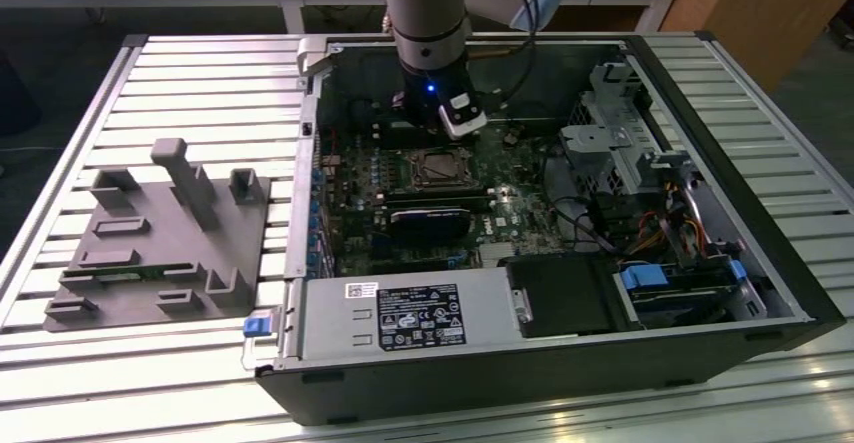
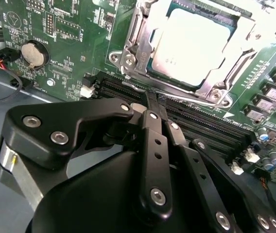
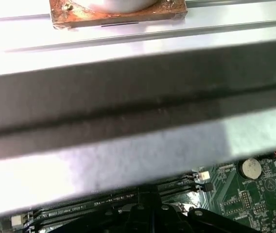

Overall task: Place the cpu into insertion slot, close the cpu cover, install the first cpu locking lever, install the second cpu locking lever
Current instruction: 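Install the first cpu locking lever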

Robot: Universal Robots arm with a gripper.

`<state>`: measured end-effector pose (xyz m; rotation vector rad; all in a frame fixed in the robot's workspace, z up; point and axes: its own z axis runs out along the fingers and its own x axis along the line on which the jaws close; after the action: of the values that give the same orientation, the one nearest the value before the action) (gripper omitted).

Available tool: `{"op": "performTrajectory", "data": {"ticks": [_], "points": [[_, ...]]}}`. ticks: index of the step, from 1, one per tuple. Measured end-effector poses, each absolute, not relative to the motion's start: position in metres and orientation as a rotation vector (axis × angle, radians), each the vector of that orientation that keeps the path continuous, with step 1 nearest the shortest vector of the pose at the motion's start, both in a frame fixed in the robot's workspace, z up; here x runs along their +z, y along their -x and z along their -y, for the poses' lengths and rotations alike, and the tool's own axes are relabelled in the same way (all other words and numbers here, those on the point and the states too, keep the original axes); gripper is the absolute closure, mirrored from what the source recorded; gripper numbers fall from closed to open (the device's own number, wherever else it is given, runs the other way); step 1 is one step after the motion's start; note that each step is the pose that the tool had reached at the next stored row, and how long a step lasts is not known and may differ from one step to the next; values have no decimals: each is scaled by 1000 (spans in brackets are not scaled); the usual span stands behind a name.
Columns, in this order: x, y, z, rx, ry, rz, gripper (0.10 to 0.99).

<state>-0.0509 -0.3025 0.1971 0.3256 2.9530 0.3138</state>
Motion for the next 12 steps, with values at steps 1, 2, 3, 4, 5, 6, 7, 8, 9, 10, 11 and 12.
{"op": "performTrajectory", "data": {"ticks": [1, 2, 3, 4, 5, 6, 7, 8, 9, 10, 11, 12], "points": [[197, 51, 302, 312, -327, -2953, 980], [197, 51, 302, 309, -330, -2952, 980], [196, 51, 302, 306, -335, -2951, 980], [196, 51, 302, 303, -342, -2950, 980], [196, 51, 302, 300, -349, -2949, 980], [196, 51, 302, 297, -356, -2948, 980], [196, 51, 302, 294, -363, -2947, 980], [195, 51, 302, 291, -370, -2945, 980], [195, 51, 302, 288, -378, -2944, 980], [195, 51, 302, 286, -386, -2943, 980], [195, 51, 302, 284, -394, -2941, 980], [194, 50, 302, 282, -401, -2940, 980]]}}
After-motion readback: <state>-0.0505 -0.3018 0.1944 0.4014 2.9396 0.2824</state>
